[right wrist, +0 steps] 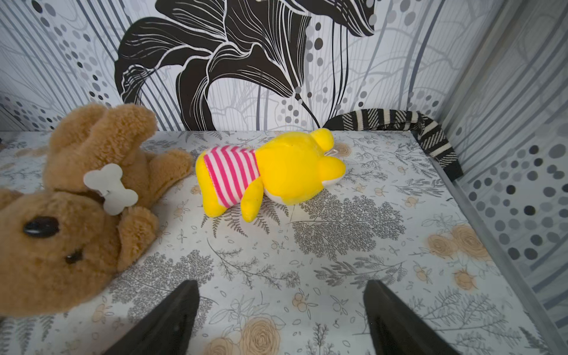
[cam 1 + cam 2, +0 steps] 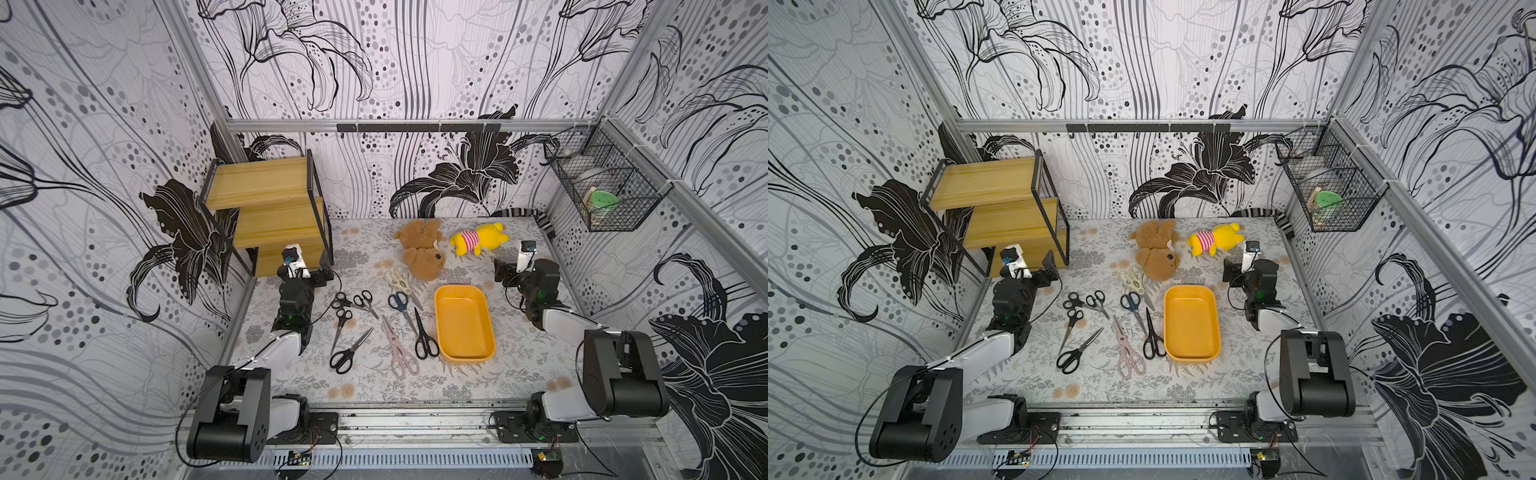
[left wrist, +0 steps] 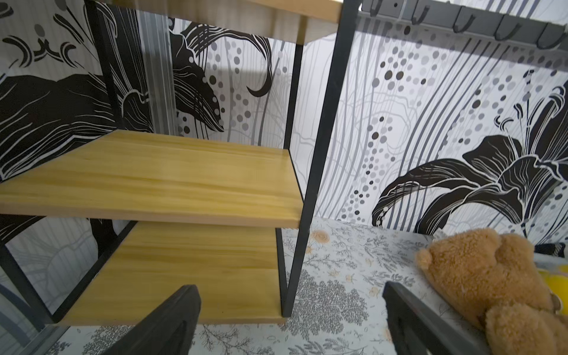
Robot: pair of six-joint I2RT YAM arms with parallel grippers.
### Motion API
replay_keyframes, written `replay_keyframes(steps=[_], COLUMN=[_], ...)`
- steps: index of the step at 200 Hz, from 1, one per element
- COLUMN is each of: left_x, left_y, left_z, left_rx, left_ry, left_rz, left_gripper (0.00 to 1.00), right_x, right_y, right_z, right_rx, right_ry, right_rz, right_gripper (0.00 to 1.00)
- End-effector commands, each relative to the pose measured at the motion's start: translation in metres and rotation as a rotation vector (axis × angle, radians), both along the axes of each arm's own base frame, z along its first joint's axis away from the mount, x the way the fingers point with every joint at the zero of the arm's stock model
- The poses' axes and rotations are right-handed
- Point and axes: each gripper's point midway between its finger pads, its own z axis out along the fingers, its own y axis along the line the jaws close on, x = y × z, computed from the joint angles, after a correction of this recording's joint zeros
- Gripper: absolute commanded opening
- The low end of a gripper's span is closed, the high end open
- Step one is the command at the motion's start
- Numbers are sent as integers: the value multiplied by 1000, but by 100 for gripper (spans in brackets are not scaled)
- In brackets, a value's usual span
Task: Put the scissors into the storage box
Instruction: Pick up the scissors from the center of the board.
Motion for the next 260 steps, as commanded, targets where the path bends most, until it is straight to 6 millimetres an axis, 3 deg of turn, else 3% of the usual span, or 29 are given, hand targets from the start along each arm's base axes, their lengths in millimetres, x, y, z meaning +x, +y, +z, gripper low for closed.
replay_keyframes(steps=[1, 41, 64, 99, 115, 121, 150, 183, 238, 260], left_x=[12, 20, 17, 6, -2, -6, -20, -28, -21, -20], left_y=[-1, -20, -30, -40, -42, -43, -45, -43, -42, -42], left_z=[-18, -37, -45, -69, -82, -87, -106, -118, -124, -129], left_rx=[-81, -213, -318, -476, -526, -535, -519, -497, -489, -483], left_ry=[188, 359, 385, 477, 527, 544, 627, 672, 683, 703], left_rz=[41, 0, -32, -21, -6, -1, -6, 5, 15, 16], left_gripper=[98, 98, 98, 98, 98, 98, 98, 98, 97, 97], right_x=[-18, -29, -43, -55, -59, -62, -74, -88, -94, -86], right_y=[21, 77, 124, 213, 256, 271, 328, 361, 373, 383], right_z=[-22, -15, -12, -7, -10, -26, -47, -71, -98, -97], right_rx=[18, -68, -83, -117, -118, -135, -183, -174, -157, -140], right_ry=[187, 346, 390, 419, 435, 472, 543, 634, 746, 753], right_rz=[4, 37, 87, 205, 288, 317, 418, 455, 393, 370], right_gripper=[89, 89, 84, 75, 74, 73, 66, 59, 44, 40])
